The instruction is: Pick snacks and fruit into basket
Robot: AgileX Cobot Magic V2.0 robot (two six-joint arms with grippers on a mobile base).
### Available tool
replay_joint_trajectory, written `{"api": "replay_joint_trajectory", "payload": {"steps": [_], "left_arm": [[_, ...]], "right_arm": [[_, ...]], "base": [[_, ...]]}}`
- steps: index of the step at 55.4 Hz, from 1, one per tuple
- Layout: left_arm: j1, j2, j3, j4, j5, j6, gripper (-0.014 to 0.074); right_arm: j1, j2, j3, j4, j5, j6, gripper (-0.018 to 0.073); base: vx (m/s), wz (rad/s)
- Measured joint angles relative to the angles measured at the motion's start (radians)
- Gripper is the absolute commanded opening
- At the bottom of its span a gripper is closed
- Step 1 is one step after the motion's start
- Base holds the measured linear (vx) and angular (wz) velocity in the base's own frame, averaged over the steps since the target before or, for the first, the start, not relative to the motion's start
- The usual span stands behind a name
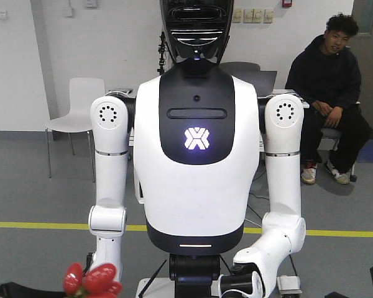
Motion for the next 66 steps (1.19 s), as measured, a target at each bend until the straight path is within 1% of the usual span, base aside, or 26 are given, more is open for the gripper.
{"api": "replay_joint_trajectory", "payload": {"steps": [6,11,15,18,20,26,31,36,39,43,50,59,66], "left_arm": [[-0.112,0.066,0.000,-0.005,0.019,0.014,-0.0006],[-0.221,0.135,0.000,-0.005,0.018,0.024,-0.0006],[-0.318,0.196,0.000,-0.007,-0.007,0.027,-0.0006],[-0.372,0.244,0.000,-0.009,-0.036,0.028,-0.0006],[-0.404,0.269,0.000,-0.009,-0.054,0.028,-0.0006],[-0.461,0.336,0.000,-0.010,-0.089,0.028,-0.0006],[-0.482,0.383,0.000,-0.016,-0.115,0.028,0.0001],[-0.485,0.427,0.000,-0.019,-0.178,0.029,0.0014],[-0.485,0.451,0.000,-0.024,-0.218,0.029,0.0030],[-0.485,0.472,0.000,-0.024,-0.224,0.029,0.0068],[-0.486,0.492,0.000,-0.024,-0.213,0.029,0.0184],[-0.486,0.492,0.000,-0.024,-0.200,0.029,0.0401],[-0.486,0.492,0.000,-0.026,-0.203,0.029,0.0524]], "right_arm": [[0.000,-0.019,0.000,0.000,0.001,0.018,0.0501],[0.000,-0.020,0.000,0.000,0.001,0.030,0.0501],[0.000,-0.020,0.000,0.000,0.001,0.036,0.0501],[0.000,-0.020,0.000,0.000,0.001,0.039,0.0501],[0.000,-0.020,0.000,0.000,0.001,0.042,0.0501],[0.000,-0.020,0.000,0.000,0.001,0.046,0.0501],[0.000,-0.020,0.000,0.000,0.001,0.047,0.0501],[0.000,-0.020,0.000,0.000,0.001,0.047,0.0501],[0.000,-0.020,0.000,0.000,0.002,0.049,0.0501],[0.000,-0.020,0.000,0.000,0.002,0.049,0.0501],[0.000,-0.020,0.000,0.000,0.002,0.049,0.0501],[0.000,-0.020,0.000,0.000,0.002,0.049,0.0501],[0.000,-0.020,0.000,0.000,0.002,0.049,0.0501]], "base": [[0.00,0.00],[0.00,0.00],[0.00,0.00],[0.00,0.00],[0.00,0.00],[0.00,0.00],[0.00,0.00],[0.00,0.00],[0.00,0.00],[0.00,0.00],[0.00,0.00],[0.00,0.00],[0.00,0.00]]}}
